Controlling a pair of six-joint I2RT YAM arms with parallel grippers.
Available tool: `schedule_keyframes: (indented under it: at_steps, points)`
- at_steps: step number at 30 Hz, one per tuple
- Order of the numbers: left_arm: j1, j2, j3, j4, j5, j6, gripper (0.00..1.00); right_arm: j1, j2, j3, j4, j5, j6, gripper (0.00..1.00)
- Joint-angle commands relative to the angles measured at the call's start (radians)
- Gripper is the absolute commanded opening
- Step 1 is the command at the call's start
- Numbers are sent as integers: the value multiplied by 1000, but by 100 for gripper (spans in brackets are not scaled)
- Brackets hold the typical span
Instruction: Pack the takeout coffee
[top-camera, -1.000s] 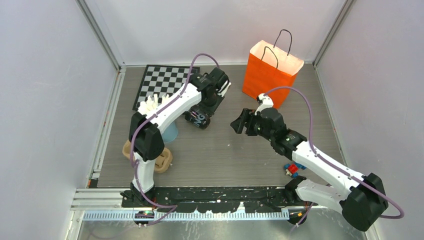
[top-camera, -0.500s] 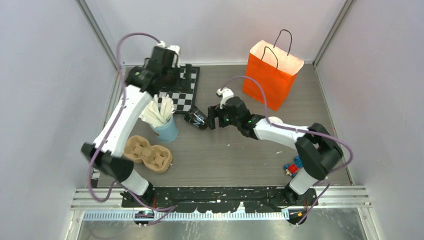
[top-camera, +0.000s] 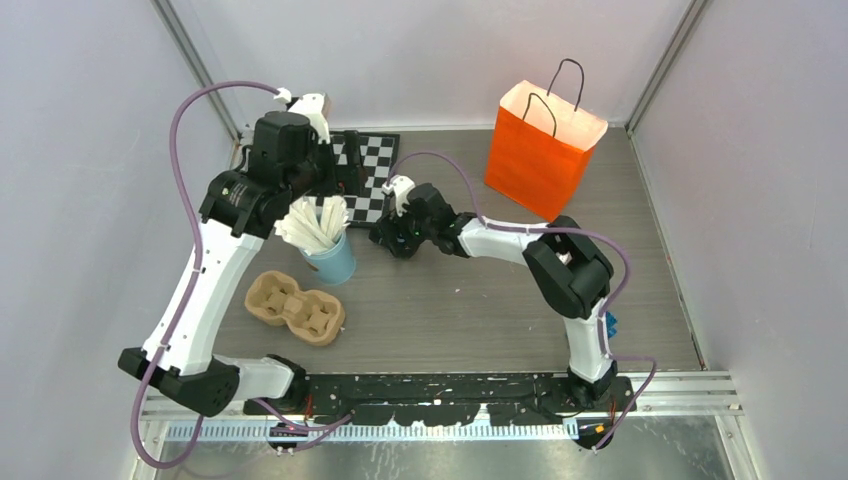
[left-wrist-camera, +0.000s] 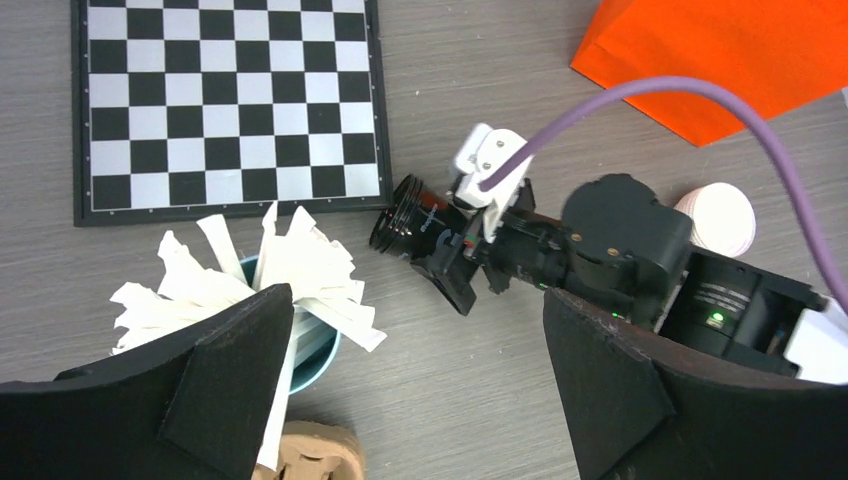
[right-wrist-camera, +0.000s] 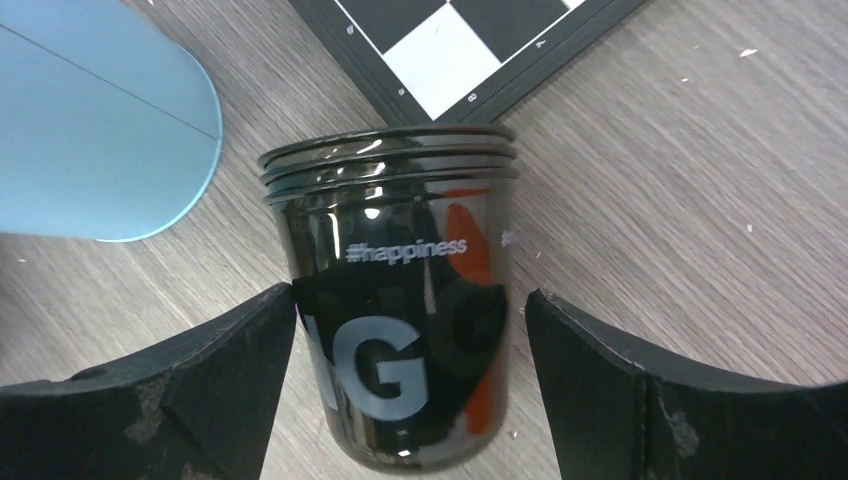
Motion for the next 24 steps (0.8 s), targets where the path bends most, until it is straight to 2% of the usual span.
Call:
schedule_keyframes:
  at_steps: [1,7,14,18,24]
  points:
    - [-1,-34,-7,10,52,11,96,7,44,69,-34,0,-100,87]
    - [-1,-75,-71,2,81,-7,93,11,9,-16,79,8,-113,76]
    - [-1,-95,-97,-68,123,-34,89,10,-212,-242,268,18,-143,70]
    - [-1,-103,-104,-69,236,-30,85,10,-365,-351,327,7,-135,70]
    - [-1,-51,-96,-41,552,64,73,11,-541,-516,502,-152,-123,69]
